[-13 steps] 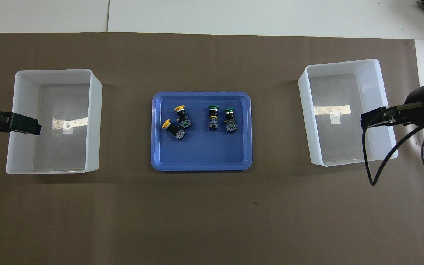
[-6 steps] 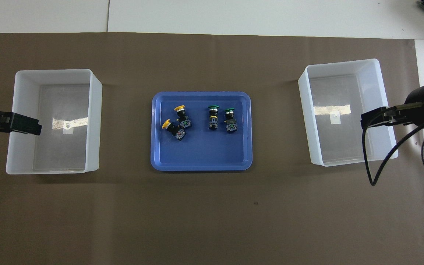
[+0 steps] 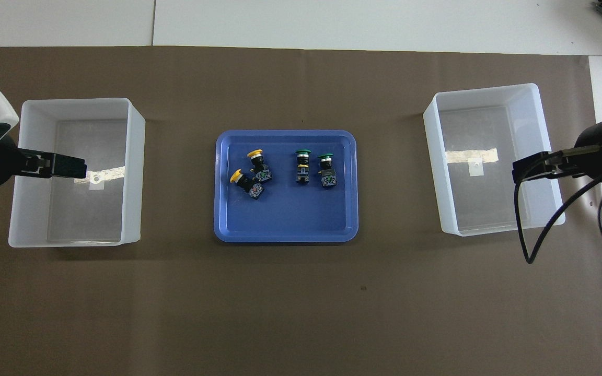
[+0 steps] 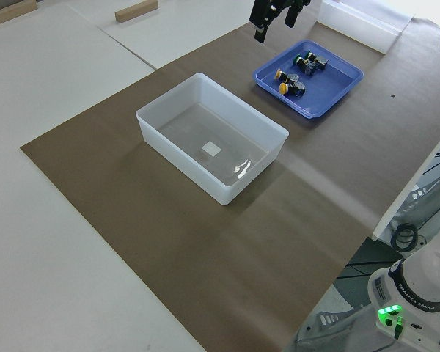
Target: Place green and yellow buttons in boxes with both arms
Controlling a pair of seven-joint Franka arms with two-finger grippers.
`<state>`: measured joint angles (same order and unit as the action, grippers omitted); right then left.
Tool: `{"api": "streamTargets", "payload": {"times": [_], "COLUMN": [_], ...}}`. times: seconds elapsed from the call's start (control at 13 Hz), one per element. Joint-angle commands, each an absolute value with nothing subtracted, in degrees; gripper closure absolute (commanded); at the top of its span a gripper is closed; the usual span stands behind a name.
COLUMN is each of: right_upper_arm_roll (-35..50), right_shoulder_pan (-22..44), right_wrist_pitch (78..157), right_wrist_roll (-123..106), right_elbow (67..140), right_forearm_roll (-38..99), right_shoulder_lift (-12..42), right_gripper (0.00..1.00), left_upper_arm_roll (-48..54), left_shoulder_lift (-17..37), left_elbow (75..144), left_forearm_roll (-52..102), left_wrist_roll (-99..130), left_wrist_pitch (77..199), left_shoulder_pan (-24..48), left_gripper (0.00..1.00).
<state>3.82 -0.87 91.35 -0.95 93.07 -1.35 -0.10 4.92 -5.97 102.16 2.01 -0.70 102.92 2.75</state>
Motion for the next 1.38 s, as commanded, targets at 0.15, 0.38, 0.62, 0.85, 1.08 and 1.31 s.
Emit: {"api": "streamTargets", "payload": {"times": [0.15,0.38,0.62,0.85,1.08,1.31], "right_upper_arm_roll": [4.0,4.0,4.0,4.0,4.0,4.0], "right_shoulder_pan": [-1.4,-1.4,-1.4,-1.4,-1.4,-1.4], "right_wrist_pitch": [91.4,91.4,91.4,91.4,91.4,91.4], "right_wrist_roll": [-1.0,-1.0,-1.0,-1.0,-1.0,-1.0], "right_elbow": [93.4,93.4,93.5,93.5,93.4,93.4], "right_forearm_roll": [-0.6,-0.6,-0.6,-0.6,-0.6,-0.6], "right_shoulder_lift": [-0.4,-0.4,-0.4,-0.4,-0.4,-0.4], "right_gripper": [0.00,0.00,0.00,0.00,0.00,0.00], "left_upper_arm_roll": [4.6,4.4,4.4,4.1,4.1,4.1], "left_shoulder_lift": [-1.7,7.3,11.7,19.9,22.4,23.2], "left_elbow": [106.5,106.3,106.5,105.7,105.7,106.1], "left_forearm_roll": [3.0,2.9,2.9,0.5,-2.0,-2.8], "left_wrist_roll": [14.8,22.7,24.6,33.2,33.7,33.7], "left_wrist_pitch": [116.7,129.0,134.7,143.0,143.5,144.2], "left_shoulder_pan": [10.3,15.5,18.2,24.2,24.3,25.0], "left_gripper": [0.00,0.00,0.00,0.00,0.00,0.00]}}
